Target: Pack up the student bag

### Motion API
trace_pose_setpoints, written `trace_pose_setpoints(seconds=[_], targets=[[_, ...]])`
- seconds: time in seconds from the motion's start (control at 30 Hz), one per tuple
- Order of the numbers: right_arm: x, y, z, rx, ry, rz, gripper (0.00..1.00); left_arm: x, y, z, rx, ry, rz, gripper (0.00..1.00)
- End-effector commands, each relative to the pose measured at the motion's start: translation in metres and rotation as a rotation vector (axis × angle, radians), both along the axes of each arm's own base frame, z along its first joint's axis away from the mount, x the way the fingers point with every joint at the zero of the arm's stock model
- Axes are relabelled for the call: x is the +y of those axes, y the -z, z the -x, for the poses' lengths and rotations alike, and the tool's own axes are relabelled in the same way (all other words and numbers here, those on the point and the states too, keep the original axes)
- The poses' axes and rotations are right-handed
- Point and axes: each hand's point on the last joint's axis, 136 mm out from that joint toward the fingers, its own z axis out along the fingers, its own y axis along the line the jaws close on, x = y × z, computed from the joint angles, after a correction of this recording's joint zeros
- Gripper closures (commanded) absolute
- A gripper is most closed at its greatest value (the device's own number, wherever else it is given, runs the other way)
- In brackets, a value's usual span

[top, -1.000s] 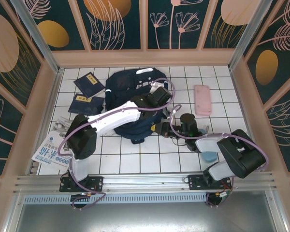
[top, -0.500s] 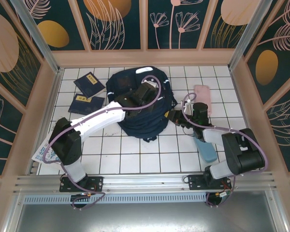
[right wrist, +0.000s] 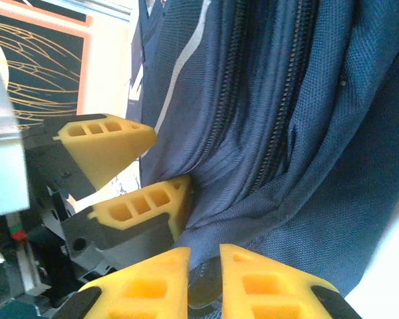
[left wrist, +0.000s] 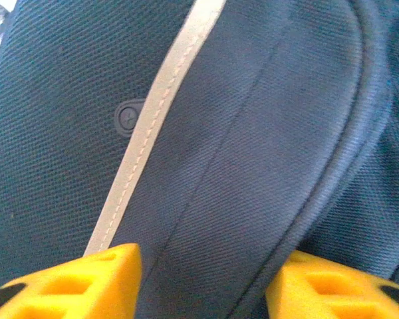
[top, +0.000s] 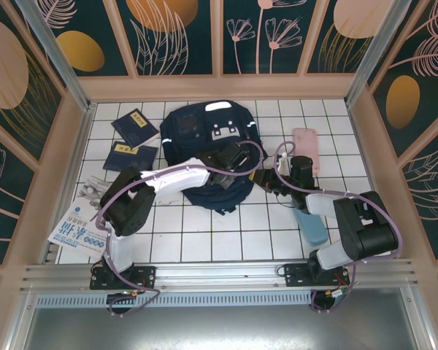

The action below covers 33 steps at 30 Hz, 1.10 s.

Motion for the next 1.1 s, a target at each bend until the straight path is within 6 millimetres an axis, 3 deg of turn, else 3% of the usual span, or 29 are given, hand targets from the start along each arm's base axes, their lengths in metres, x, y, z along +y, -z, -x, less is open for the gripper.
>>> trace_pose_setpoints(seconds=[0.0,0.1,0.27,0.5,0.67,0.77,0.9,1.07], targets=[[-0.001,-0.006,0.004,-0.035,-0.017,0.003,0.83,0.008,-0.01,-0.015,-0.063,0.024,-0.095,0.64],[-0.002,-0.006,0.005,-0.035,-0.015,0.009,0.83,0.002,-0.014,-0.02,-0.086,0.024,-0.075,0.84],[-0.002,-0.009,0.008,-0.037,-0.018,0.008,0.83,-0.013,-0.035,-0.03,-0.136,0.012,0.016,1.0],[0.013,-0.023,0.029,-0.039,-0.077,-0.003,0.83,-0.03,-0.066,-0.061,-0.231,-0.098,0.113,1.0],[0.022,-0.012,0.043,-0.005,-0.078,0.051,0.81,-0.032,-0.087,-0.084,-0.284,-0.162,0.14,1.0],[-0.002,-0.006,0.026,-0.017,0.014,0.132,0.71,-0.029,-0.094,-0.083,-0.292,-0.151,0.149,1.0],[-0.034,-0.016,-0.004,-0.089,0.116,0.238,0.6,-0.022,-0.094,-0.071,-0.284,-0.126,0.157,1.0],[-0.042,-0.017,-0.032,-0.176,0.071,0.344,0.58,-0.014,-0.101,-0.065,-0.297,-0.134,0.169,1.0]])
